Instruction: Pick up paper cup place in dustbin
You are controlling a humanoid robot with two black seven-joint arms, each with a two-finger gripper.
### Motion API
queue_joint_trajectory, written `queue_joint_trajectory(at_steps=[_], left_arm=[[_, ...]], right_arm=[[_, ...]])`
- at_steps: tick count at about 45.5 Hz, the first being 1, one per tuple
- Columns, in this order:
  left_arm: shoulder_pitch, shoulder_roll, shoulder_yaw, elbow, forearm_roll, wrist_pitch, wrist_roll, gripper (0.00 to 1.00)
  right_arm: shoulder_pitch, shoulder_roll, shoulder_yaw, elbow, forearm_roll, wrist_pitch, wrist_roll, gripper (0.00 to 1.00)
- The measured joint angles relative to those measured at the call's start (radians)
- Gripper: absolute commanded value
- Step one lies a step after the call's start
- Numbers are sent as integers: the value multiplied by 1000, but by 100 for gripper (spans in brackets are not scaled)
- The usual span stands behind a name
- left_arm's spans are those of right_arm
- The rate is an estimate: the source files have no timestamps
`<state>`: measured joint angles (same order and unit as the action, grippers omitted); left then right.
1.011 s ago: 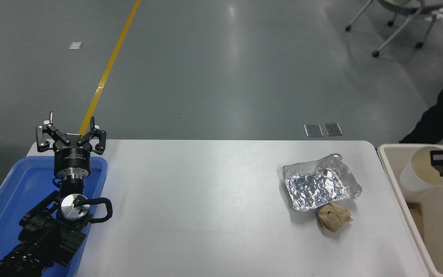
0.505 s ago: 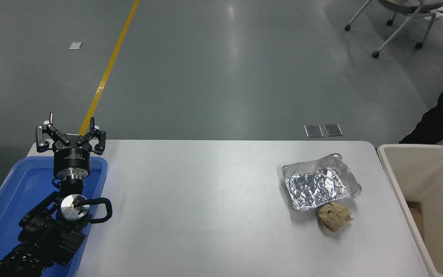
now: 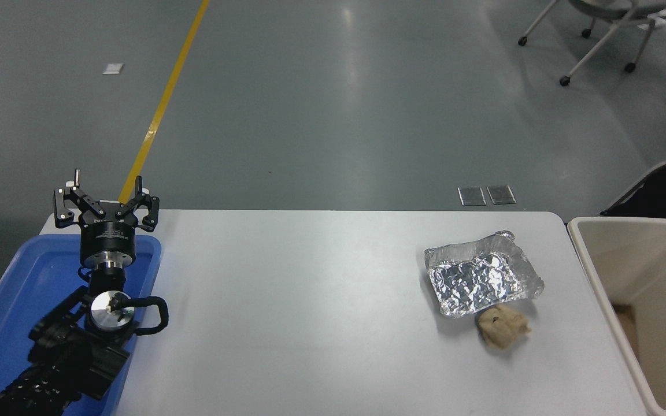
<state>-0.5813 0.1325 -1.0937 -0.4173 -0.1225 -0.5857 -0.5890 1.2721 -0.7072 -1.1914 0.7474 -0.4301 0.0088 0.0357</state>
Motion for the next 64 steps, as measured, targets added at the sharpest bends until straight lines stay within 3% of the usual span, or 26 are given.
queue_joint_trajectory(at_steps=[14, 16, 17, 20, 31, 47, 64], left_arm=[[0, 0, 0, 0, 0, 0, 0, 99], [0, 0, 0, 0, 0, 0, 0, 99], [0, 0, 0, 0, 0, 0, 0, 99], [0, 0, 0, 0, 0, 0, 0, 99], [0, 0, 0, 0, 0, 0, 0, 99], [-1, -1, 0, 0, 0, 0, 0, 99], [0, -1, 0, 0, 1, 0, 0, 99]], right_arm=[[-381, 145, 320, -298, 23, -17, -8, 1], [-409, 159, 345, -321, 26, -19, -8, 13], [-418, 164, 353, -329, 27, -19, -9, 26], [-447, 180, 377, -349, 31, -20, -9, 100], [-468, 187, 412, -375, 39, -13, -12, 100], [-52, 26, 134, -63, 32, 56, -11, 100], [647, 30, -103, 453, 36, 417, -10, 100]])
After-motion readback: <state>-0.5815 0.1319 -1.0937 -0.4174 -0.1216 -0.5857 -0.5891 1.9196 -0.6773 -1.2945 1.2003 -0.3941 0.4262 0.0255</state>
